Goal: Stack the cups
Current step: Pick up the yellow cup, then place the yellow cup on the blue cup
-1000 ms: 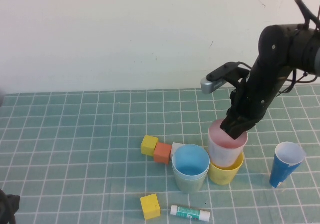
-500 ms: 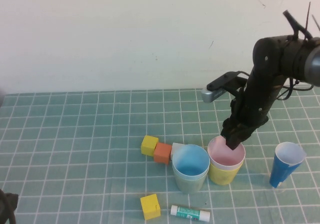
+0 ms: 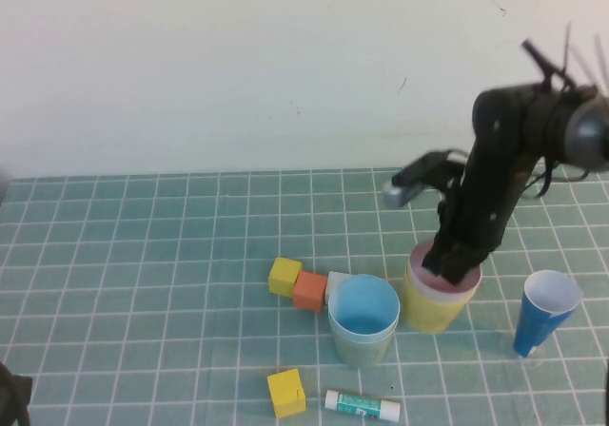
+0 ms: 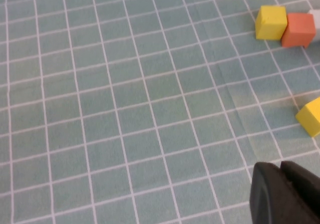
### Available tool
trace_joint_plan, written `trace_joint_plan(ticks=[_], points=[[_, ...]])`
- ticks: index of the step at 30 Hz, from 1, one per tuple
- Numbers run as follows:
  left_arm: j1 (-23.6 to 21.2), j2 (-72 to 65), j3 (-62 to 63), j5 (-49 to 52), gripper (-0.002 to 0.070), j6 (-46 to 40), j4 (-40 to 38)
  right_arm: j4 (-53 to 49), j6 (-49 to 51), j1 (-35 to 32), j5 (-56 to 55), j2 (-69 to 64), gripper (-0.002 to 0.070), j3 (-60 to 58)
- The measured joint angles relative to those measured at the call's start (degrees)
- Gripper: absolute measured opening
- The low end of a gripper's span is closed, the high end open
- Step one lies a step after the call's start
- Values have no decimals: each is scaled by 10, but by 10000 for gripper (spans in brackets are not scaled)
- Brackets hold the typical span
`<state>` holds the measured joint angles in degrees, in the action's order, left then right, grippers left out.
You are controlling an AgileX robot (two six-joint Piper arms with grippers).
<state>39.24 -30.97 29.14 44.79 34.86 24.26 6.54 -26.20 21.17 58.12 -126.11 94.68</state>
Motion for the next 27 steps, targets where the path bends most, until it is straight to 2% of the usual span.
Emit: trace_joint_plan(ticks=[8, 12, 19, 27], points=[[0, 0, 0, 8, 0, 0, -13, -3, -17, 0, 62, 158, 33, 25], [0, 0, 0, 8, 0, 0, -15, 41, -58, 3, 93, 197, 33, 25], [0, 0, 0, 8, -1, -3, -23, 75, -101, 59, 64, 176, 32, 25], [0, 0, 0, 14, -1, -3, -36, 45, -96, 103, 30, 102, 34, 25]])
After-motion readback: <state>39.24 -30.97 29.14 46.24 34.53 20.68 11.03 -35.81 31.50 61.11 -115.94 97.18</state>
